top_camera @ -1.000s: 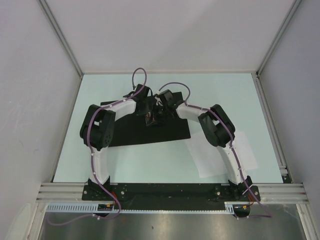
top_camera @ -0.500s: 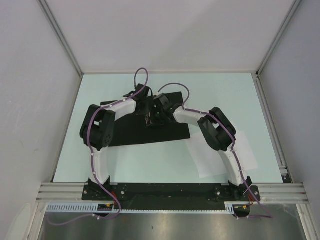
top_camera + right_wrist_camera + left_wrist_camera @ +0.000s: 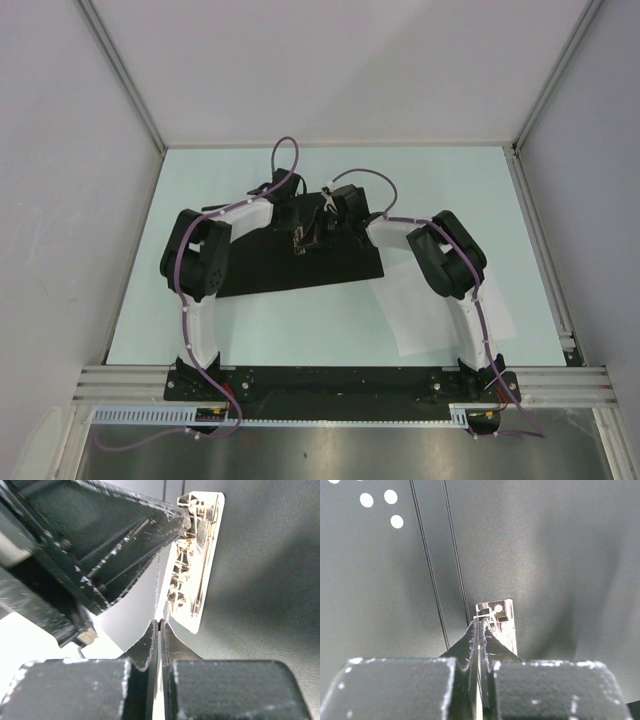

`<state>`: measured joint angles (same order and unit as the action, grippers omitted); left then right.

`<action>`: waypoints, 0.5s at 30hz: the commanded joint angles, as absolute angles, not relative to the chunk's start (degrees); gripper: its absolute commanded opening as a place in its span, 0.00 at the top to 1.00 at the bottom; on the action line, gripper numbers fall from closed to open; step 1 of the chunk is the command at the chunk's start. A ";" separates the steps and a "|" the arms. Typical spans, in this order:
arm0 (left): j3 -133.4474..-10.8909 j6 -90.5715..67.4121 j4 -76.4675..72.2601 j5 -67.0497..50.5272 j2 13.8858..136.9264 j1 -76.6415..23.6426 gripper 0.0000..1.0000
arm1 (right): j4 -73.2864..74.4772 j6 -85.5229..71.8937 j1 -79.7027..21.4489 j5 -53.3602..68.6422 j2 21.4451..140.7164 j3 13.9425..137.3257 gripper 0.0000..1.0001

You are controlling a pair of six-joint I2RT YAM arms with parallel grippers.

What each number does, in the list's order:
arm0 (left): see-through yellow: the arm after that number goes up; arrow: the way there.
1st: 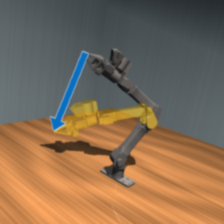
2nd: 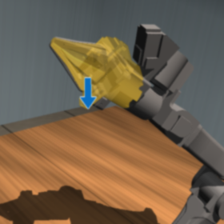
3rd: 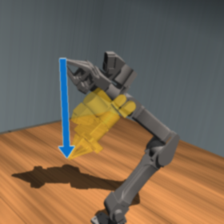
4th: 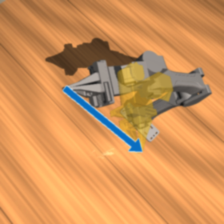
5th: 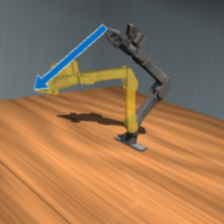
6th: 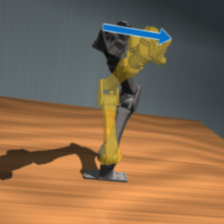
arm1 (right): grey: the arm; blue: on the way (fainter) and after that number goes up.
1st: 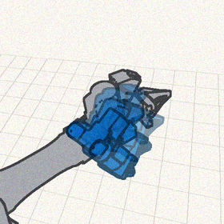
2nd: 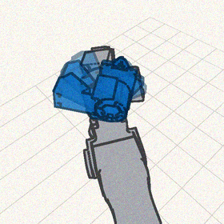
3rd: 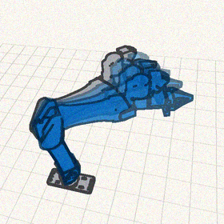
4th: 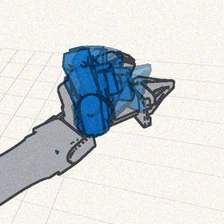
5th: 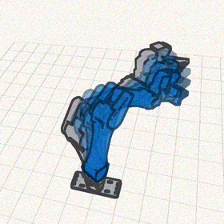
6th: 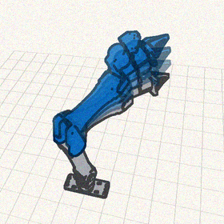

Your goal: Put the files into the folder

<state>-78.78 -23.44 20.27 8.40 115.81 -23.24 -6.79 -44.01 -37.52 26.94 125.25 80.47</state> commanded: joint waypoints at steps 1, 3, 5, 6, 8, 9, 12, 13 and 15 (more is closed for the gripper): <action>-76.73 -21.01 24.96 9.05 115.84 -22.94 1.00 | -5.62 -46.05 -34.46 31.02 124.45 78.49 1.00; -77.34 -21.44 25.57 8.00 116.19 -22.85 1.00 | -7.20 -47.02 -34.01 33.22 124.63 78.66 1.00; -78.74 -21.97 26.36 5.82 116.37 -22.94 1.00 | -8.25 -47.90 -34.01 34.53 124.89 78.75 1.00; -79.10 -22.49 26.89 5.19 116.19 -22.85 1.00 | -8.70 -48.34 -34.19 34.89 124.98 78.84 1.00; -80.06 -23.20 27.33 4.31 114.62 -22.59 0.82 | -9.40 -49.04 -34.10 35.42 124.98 78.84 1.00; -80.50 -24.16 28.03 4.05 114.00 -22.07 0.74 | -9.75 -49.13 -33.93 35.51 124.98 78.92 1.00; -83.05 -24.00 30.75 9.11 110.84 -21.62 0.44 | -9.93 -49.39 -34.10 35.86 124.63 79.28 1.00; -83.58 -23.65 31.54 10.27 110.31 -21.62 0.41 | -9.93 -49.39 -34.10 35.86 124.54 79.36 1.00; -84.20 -23.82 33.30 12.21 107.86 -21.10 0.37 | -9.93 -49.66 -34.10 36.04 124.28 79.36 1.00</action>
<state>-80.71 -23.90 27.24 7.46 114.41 -22.02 -9.78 -49.95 -34.54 35.51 125.25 79.79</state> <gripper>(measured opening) 0.600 0.009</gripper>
